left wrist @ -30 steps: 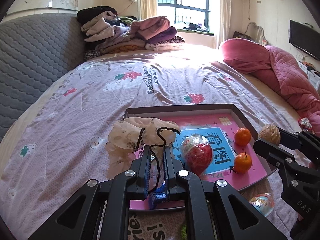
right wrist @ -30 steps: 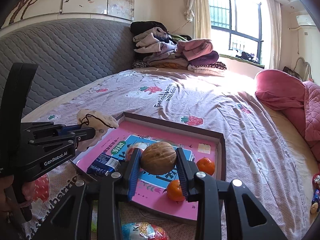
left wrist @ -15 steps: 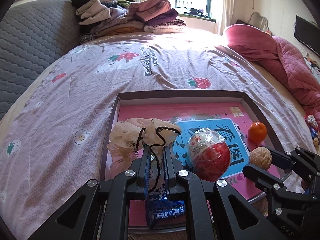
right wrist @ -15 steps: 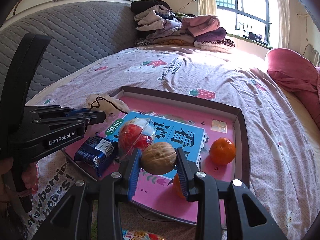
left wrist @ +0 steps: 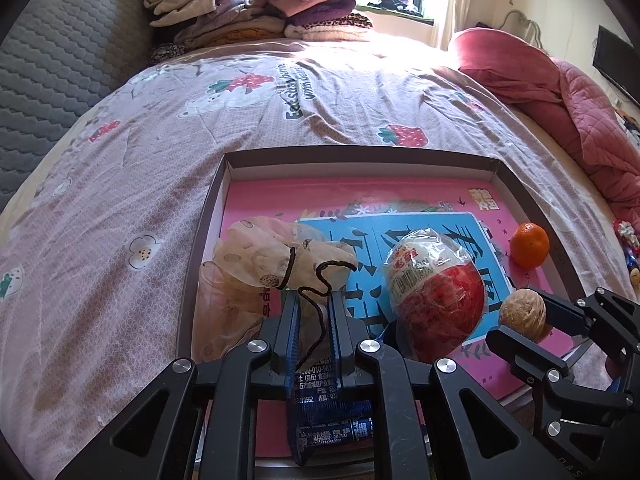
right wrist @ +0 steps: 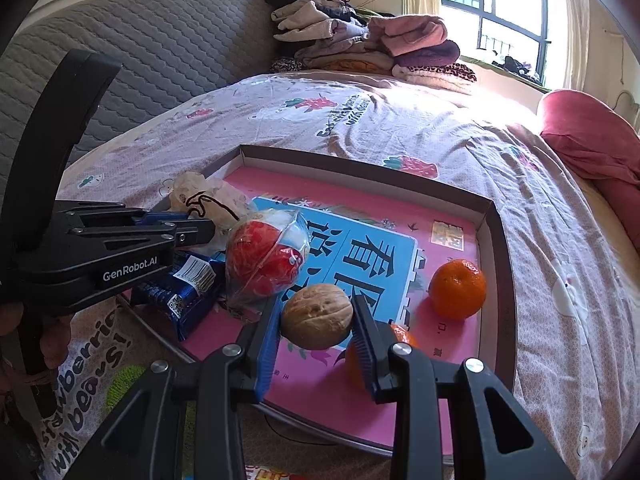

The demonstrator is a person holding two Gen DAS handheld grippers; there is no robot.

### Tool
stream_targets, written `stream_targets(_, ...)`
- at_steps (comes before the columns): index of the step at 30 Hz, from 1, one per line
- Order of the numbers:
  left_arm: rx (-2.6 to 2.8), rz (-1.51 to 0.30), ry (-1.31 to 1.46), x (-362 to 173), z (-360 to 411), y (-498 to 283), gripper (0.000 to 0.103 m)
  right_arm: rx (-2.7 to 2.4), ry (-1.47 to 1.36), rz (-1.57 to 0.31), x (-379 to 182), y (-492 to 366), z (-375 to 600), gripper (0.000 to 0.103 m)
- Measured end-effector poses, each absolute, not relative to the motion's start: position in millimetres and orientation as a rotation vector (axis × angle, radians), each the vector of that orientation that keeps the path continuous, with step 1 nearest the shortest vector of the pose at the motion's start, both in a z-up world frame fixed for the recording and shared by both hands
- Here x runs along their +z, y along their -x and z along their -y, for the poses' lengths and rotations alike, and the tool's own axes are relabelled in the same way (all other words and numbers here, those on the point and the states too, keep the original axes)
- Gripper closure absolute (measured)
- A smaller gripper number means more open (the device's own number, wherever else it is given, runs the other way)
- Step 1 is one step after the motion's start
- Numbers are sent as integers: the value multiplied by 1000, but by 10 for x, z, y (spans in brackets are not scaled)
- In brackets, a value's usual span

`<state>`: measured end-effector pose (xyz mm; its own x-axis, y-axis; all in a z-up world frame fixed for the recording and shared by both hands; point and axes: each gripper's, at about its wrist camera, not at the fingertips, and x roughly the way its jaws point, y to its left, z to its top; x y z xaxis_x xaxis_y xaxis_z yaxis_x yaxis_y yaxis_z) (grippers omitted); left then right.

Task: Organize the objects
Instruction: 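Lower the mesh bag into the tray with the left tool while the right tool lowers the walnut, then open both tools to release the mesh bag and walnut in the tray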

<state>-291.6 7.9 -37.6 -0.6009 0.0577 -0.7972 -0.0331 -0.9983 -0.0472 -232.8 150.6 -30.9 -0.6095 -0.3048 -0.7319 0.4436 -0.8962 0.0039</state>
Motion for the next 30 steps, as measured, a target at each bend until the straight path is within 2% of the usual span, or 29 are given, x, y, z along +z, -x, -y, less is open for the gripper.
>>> stream_targets(5, 2741, 62, 1389, -373, -65, 2891, 80, -2470, -1068, -334, -313, 2311, -1428, 68)
stream_targets(10, 2737, 60, 1388, -355, -59, 2854, 77, -2428, -1083, -381, -342, 2299, -1350, 68)
stream_targets(15, 2732, 71, 1373, -304, -51, 2784, 67, -2385, -1145, -442, -395, 2338, -1297, 68)
stream_targets(18, 2721, 74, 1378, -308, -60, 2738, 62, -2362, -1179, -410, -417, 2376, -1313, 68)
stream_targets(30, 2722, 115, 1366, -248, -15, 2562, 61, -2364, -1221, -419, -409, 2392, -1316, 68)
